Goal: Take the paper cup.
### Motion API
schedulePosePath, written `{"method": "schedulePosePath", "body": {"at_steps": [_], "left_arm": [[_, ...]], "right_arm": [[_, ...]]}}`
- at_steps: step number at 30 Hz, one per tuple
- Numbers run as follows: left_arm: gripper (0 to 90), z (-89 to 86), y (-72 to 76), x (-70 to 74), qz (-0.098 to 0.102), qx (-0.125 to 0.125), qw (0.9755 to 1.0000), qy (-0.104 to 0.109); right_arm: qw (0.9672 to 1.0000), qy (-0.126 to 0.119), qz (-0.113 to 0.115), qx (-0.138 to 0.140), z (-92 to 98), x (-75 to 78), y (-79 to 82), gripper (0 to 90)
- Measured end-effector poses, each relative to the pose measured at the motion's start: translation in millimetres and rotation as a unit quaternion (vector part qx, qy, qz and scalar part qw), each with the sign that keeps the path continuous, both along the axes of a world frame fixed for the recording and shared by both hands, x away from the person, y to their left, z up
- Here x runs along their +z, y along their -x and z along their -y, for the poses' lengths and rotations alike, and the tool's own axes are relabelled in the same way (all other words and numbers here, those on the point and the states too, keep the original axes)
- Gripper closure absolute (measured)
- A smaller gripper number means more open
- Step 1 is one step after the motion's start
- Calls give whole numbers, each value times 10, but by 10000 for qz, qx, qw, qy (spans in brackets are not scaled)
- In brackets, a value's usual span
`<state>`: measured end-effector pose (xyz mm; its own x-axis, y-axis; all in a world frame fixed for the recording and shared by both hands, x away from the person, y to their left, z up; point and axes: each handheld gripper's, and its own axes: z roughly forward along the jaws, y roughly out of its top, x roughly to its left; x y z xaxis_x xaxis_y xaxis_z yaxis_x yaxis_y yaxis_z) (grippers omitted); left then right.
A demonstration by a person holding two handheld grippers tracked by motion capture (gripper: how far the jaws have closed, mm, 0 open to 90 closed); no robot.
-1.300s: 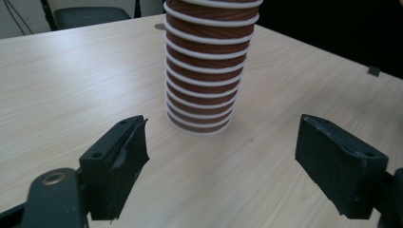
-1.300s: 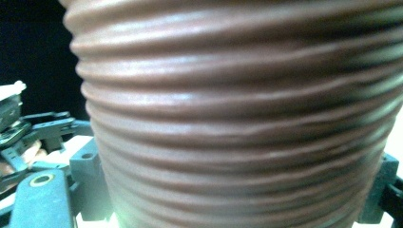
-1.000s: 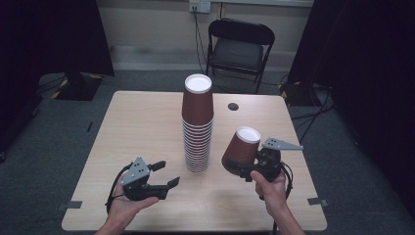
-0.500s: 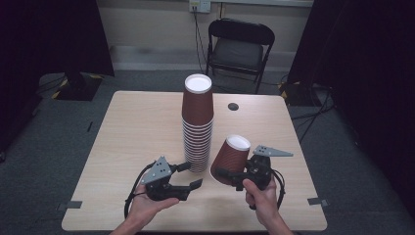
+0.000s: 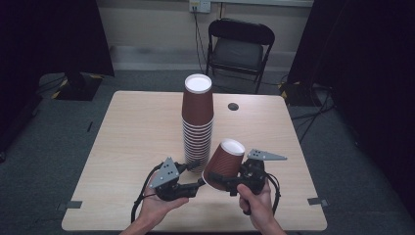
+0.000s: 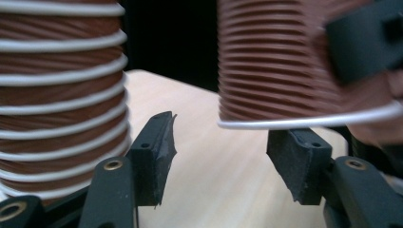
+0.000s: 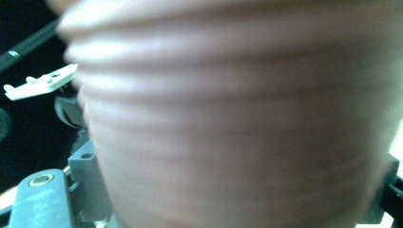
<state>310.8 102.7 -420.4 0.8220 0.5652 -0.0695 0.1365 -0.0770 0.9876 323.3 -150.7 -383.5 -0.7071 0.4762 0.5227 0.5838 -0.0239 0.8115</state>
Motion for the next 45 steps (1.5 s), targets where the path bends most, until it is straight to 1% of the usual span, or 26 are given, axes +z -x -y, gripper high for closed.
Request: {"method": "schedulePosePath", "body": {"at_steps": [1, 2, 4, 6, 7, 8, 9, 12, 14, 16, 17, 19, 20, 22, 23, 25, 26, 27, 28, 29, 34, 35, 36, 38, 43, 45], "left_arm": [[431, 11, 9, -14, 79, 74, 9999, 50], [471, 17, 22, -24, 159, 70, 9998, 38], [514, 38, 55, -31, 353, 124, 9993, 1], [567, 49, 91, -27, 576, 141, 9982, -10], [592, 54, 101, -25, 677, 145, 9976, -36], [607, 63, 111, -26, 743, 152, 9971, -21], [618, 64, 116, -27, 818, 162, 9965, -57], [627, 90, 134, -44, 894, 216, 9957, -109], [595, 104, 139, -60, 939, 238, 9953, -78], [594, 113, 141, -69, 977, 262, 9948, -79], [596, 116, 142, -73, 988, 276, 9947, -42], [604, 126, 147, -82, 1011, 300, 9944, -11], [615, 130, 149, -85, 1017, 310, 9943, -14], [635, 126, 155, -92, 1060, 363, 9937, -36], [665, 114, 155, -93, 1095, 388, 9932, -30], [757, 91, 148, -88, 1119, 393, 9929, -19], [757, 73, 147, -87, 1164, 426, 9923, -26], [780, 65, 145, -90, 1136, 425, 9926, 33], [783, 58, 144, -96, 1095, 427, 9930, 95], [783, 55, 148, -102, 1095, 459, 9929, 113], [811, 34, 125, -125, 938, 410, 9945, 204], [816, 29, 119, -129, 892, 411, 9948, 258], [822, 27, 117, -129, 874, 406, 9950, 263], [826, 15, 111, -134, 853, 369, 9953, 263], [835, 12, 107, -149, 774, 352, 9959, 302], [845, 7, 109, -153, 789, 335, 9958, 317]], "right_arm": [[10000, -19, -36, 3, -16, -6, 1, 130], [10000, 10, -33, 16, -34, -5, 9, 130], [9999, -31, -85, 118, -69, -9, 19, 130], [9998, -31, -138, 152, -99, -10, 23, 131], [9996, -81, -196, 178, -109, -18, 16, 131], [9995, -106, -251, 180, -123, -23, 14, 131], [9992, -152, -304, 223, -137, -32, 10, 131], [9979, -256, -511, 307, -171, -62, -4, 131], [9978, -241, -547, 289, -190, -76, -6, 131], [9966, -295, -679, 357, -205, -101, -18, 131], [9956, -359, -776, 386, -220, -124, -26, 131], [9951, -381, -812, 423, -226, -131, -30, 131], [9944, -400, -876, 432, -239, -138, -32, 130], [9952, -328, -803, 453, -263, -136, -19, 126], [9953, -326, -794, 456, -266, -135, -16, 122], [9940, -475, -842, 514, -269, -143, -19, 114], [9940, -475, -842, 514, -269, -143, -19, 114], [9931, -560, -871, 548, -274, -152, -22, 112], [9926, -593, -896, 570, -278, -155, -26, 111], [9924, -601, -896, 587, -282, -157, -29, 110], [9915, -677, -923, 627, -274, -188, -59, 107], [9913, -683, -923, 637, -269, -188, -64, 107], [9919, -675, -873, 631, -262, -184, -65, 106], [9920, -649, -876, 632, -250, -181, -71, 106], [9894, -779, -965, 751, -213, -212, -104, 101], [9898, -752, -945, 750, -205, -214, -108, 96]]}}
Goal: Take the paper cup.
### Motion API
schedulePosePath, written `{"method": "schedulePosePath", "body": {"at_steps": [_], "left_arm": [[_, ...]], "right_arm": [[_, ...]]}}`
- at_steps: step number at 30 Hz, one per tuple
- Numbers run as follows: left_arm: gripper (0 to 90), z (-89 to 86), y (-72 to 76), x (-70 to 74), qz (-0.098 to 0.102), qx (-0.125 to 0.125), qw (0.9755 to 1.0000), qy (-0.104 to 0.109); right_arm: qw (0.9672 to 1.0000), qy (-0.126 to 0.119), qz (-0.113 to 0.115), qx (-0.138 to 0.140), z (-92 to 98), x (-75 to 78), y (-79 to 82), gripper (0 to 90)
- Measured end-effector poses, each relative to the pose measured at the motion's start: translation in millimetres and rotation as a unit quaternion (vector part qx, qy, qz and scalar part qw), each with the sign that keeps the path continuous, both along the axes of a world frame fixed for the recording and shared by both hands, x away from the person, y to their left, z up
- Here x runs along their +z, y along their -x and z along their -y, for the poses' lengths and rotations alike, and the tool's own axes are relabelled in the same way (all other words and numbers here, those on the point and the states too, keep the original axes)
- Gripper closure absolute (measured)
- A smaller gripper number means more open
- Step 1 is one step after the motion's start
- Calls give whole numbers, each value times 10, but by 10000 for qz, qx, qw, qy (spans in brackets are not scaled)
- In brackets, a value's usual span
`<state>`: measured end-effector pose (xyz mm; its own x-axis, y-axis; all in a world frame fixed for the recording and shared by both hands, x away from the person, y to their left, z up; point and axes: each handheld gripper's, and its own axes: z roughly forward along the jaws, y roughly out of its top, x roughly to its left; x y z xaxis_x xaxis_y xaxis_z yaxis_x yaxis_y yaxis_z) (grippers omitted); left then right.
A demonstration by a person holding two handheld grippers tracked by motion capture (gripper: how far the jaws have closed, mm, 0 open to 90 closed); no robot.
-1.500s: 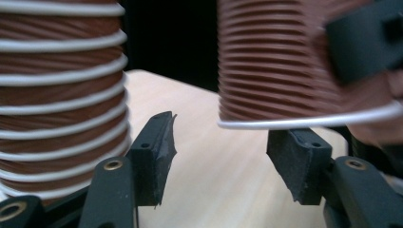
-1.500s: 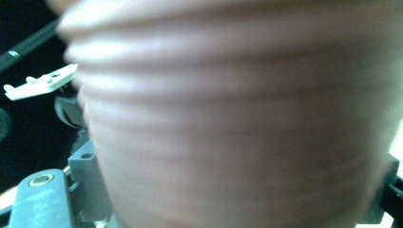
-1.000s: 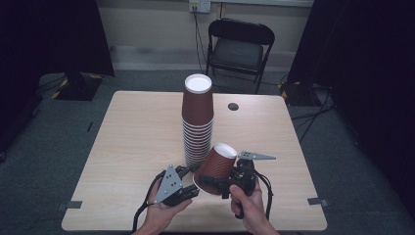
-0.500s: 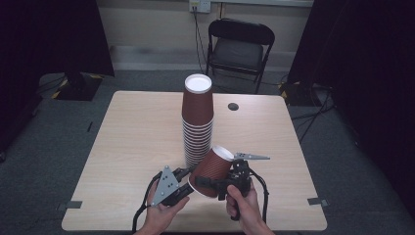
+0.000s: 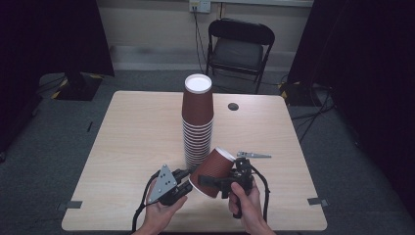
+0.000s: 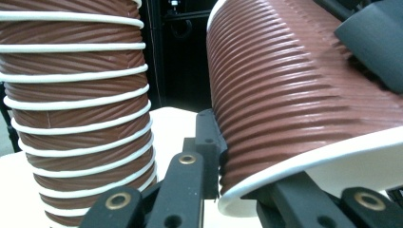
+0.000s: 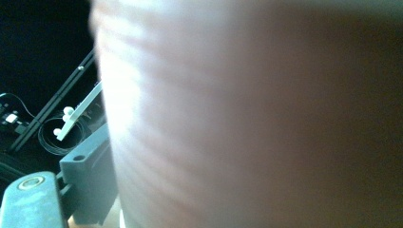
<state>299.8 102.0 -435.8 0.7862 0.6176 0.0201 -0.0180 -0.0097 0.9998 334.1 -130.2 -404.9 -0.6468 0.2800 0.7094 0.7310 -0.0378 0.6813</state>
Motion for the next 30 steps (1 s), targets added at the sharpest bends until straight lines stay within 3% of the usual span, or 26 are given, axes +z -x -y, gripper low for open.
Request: {"method": "schedulePosePath", "body": {"at_steps": [7, 10, 12, 19, 20, 21, 23, 28, 30], "left_arm": [[851, -5, 2, -13, -54, -41, 10000, 1], [852, -13, 4, -16, -67, -66, 10000, -30], [852, -6, 3, -19, -126, -77, 9999, -1], [852, 31, 4, -26, -429, -315, 9986, -10], [851, 27, 0, -26, -496, -363, 9981, -33], [851, 11, -5, -22, -712, -465, 9964, -43], [853, 1, -12, -17, -801, -506, 9955, -80], [852, -63, -60, 8, -1363, -725, 9878, -217], [852, -99, -75, 18, -1473, -728, 9861, -244]], "right_arm": [[10000, 6, 66, -29, 31, 10, -16, 88], [9997, -17, 127, -206, 88, 41, -28, 92], [9991, -26, 196, -366, 142, 73, -35, 97], [9983, 8, 332, -475, 262, 106, -83, 96], [9981, 37, 341, -519, 283, 110, -90, 96], [9978, 43, 364, -558, 302, 108, -97, 99], [9974, 83, 359, -616, 339, 93, -114, 100], [9972, 163, 340, -640, 359, 56, -136, 125], [9969, 203, 368, -668, 366, 53, -140, 128]]}}
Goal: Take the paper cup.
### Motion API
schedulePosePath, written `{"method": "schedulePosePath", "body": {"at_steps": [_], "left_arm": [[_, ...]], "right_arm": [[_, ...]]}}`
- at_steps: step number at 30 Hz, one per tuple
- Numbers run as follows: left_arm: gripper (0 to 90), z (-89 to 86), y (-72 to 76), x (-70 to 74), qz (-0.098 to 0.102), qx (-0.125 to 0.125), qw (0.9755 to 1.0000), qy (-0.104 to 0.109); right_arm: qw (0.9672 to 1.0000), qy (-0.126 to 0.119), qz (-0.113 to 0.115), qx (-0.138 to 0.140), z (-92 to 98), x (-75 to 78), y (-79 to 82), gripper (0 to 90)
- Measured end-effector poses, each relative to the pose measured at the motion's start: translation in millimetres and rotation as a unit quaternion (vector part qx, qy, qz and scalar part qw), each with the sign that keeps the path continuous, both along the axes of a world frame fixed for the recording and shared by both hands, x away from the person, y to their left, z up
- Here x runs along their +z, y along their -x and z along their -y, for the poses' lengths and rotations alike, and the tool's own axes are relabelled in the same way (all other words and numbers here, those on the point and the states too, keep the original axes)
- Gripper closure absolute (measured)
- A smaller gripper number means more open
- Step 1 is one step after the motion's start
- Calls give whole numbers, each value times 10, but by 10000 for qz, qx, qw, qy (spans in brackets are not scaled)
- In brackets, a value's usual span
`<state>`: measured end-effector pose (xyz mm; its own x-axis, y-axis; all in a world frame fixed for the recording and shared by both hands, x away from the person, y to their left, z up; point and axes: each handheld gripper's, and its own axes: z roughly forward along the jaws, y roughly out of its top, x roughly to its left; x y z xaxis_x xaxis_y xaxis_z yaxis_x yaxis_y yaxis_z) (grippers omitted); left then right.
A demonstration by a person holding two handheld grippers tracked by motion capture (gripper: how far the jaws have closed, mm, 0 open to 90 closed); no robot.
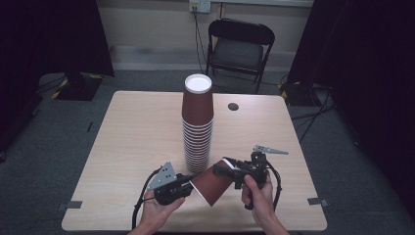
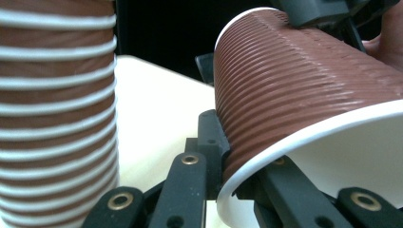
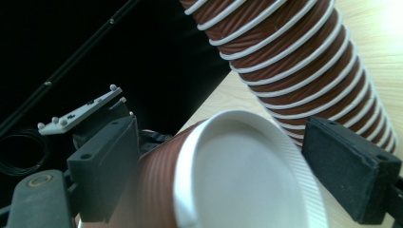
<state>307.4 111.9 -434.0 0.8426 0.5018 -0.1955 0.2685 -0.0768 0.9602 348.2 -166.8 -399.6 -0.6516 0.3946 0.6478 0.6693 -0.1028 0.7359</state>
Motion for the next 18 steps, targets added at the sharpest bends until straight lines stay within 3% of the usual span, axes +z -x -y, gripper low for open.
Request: {"method": "schedulePosePath", "body": {"at_steps": [2, 5, 6, 8, 9, 12, 15, 18], "left_arm": [[853, -39, -12, 20, -162, -29, 9999, -38], [852, -85, -19, 43, -254, -33, 9996, -78], [852, -94, -25, 47, -377, -73, 9992, -86], [852, -110, -35, 48, -392, -77, 9990, -186], [852, -114, -43, 50, -542, -157, 9982, -199], [852, -120, -62, 59, -708, -198, 9969, -297], [852, -121, -71, 63, -735, -195, 9963, -395], [853, -115, -73, 55, -580, -84, 9969, -527]], "right_arm": [[10000, 5, 42, -7, 14, 7, -5, 129], [9998, 80, 157, -64, 37, 27, -7, 128], [9998, 91, 191, -66, 46, 33, -8, 129], [9994, 181, 300, -74, 61, 49, -5, 129], [9991, 222, 346, -114, 69, 57, -3, 129], [9981, 353, 469, -203, 96, 69, 3, 127], [9969, 455, 638, -49, 110, 65, 1, 129], [9933, 750, 880, 36, 87, 91, 33, 131]]}}
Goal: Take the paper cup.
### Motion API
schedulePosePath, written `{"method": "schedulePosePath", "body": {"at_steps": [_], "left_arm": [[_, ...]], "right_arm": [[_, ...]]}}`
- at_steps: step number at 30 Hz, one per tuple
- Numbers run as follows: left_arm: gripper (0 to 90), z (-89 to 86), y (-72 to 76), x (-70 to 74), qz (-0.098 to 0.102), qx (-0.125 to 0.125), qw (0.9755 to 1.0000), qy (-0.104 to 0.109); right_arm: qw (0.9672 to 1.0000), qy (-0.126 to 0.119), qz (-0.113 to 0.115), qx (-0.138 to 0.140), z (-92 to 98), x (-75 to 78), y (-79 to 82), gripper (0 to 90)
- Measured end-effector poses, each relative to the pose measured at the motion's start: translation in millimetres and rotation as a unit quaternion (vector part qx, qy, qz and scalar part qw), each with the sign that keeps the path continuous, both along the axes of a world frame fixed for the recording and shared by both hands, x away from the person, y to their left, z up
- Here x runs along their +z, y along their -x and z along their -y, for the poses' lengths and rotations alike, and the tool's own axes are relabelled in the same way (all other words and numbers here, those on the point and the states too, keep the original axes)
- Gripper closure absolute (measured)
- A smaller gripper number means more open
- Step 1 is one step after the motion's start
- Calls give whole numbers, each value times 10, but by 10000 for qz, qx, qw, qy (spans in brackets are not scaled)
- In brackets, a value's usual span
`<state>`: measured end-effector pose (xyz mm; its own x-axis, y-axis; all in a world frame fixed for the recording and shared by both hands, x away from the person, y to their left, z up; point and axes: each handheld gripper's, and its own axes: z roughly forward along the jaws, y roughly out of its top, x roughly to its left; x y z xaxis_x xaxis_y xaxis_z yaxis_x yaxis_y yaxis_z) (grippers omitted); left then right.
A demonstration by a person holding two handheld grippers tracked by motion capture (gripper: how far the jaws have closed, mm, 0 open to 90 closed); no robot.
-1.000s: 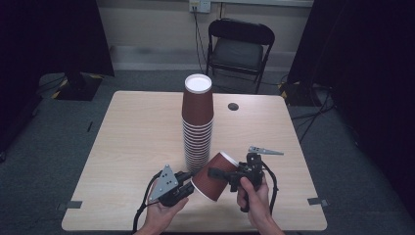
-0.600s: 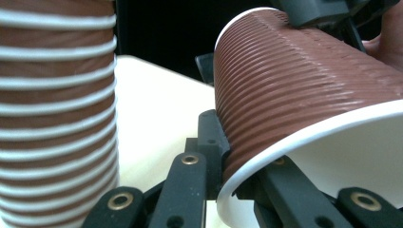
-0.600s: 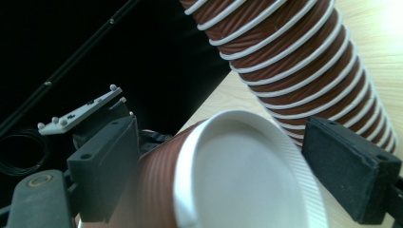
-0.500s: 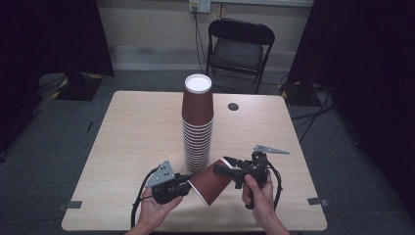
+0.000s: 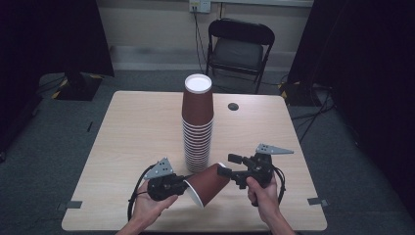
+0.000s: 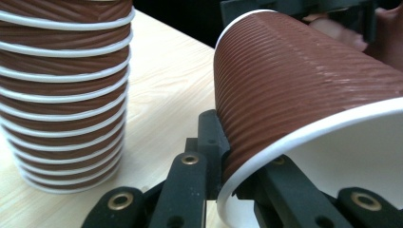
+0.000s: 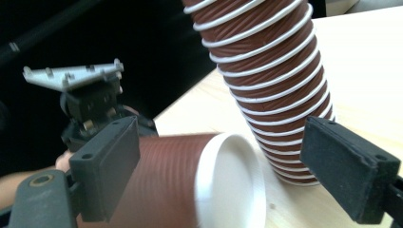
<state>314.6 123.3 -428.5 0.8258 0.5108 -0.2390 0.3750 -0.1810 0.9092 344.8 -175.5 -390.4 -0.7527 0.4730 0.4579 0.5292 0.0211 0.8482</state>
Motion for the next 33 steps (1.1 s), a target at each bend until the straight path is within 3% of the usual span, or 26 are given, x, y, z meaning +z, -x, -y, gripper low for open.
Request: {"method": "schedulePosePath", "body": {"at_steps": [6, 11, 16, 20, 26, 27, 28, 30, 31, 33], "left_arm": [[853, -22, -23, -16, -206, 13, 9995, -258], [856, -19, -69, -43, -574, -65, 9972, -482], [856, -66, -84, -35, -770, -138, 9944, -718], [857, -102, -111, -38, -930, -217, 9924, -769], [858, -82, -130, 24, -970, -388, 9911, -824], [858, -81, -135, 37, -1021, -387, 9907, -812], [857, -79, -141, 44, -1012, -292, 9909, -840], [858, -76, -157, 45, -1093, -332, 9897, -861], [858, -69, -181, 36, -1222, -360, 9883, -842], [859, -62, -200, 34, -1279, -325, 9878, -833]], "right_arm": [[9982, 384, 441, 134, -61, 81, 80, 142], [9953, 636, 688, 262, -136, 86, 154, 181], [9890, 998, 893, 630, -216, 54, 188, 146], [9805, 1288, 1103, 989, -265, 46, 230, 145], [9637, 1728, 1492, 1387, -366, 48, 304, 135], [9605, 1813, 1549, 1434, -383, 45, 311, 133], [9558, 1944, 1637, 1475, -400, 40, 315, 132], [9466, 2229, 1760, 1528, -434, 26, 317, 135], [9432, 2318, 1810, 1546, -448, 18, 318, 131], [9356, 2473, 1953, 1589, -473, 6, 321, 128]]}}
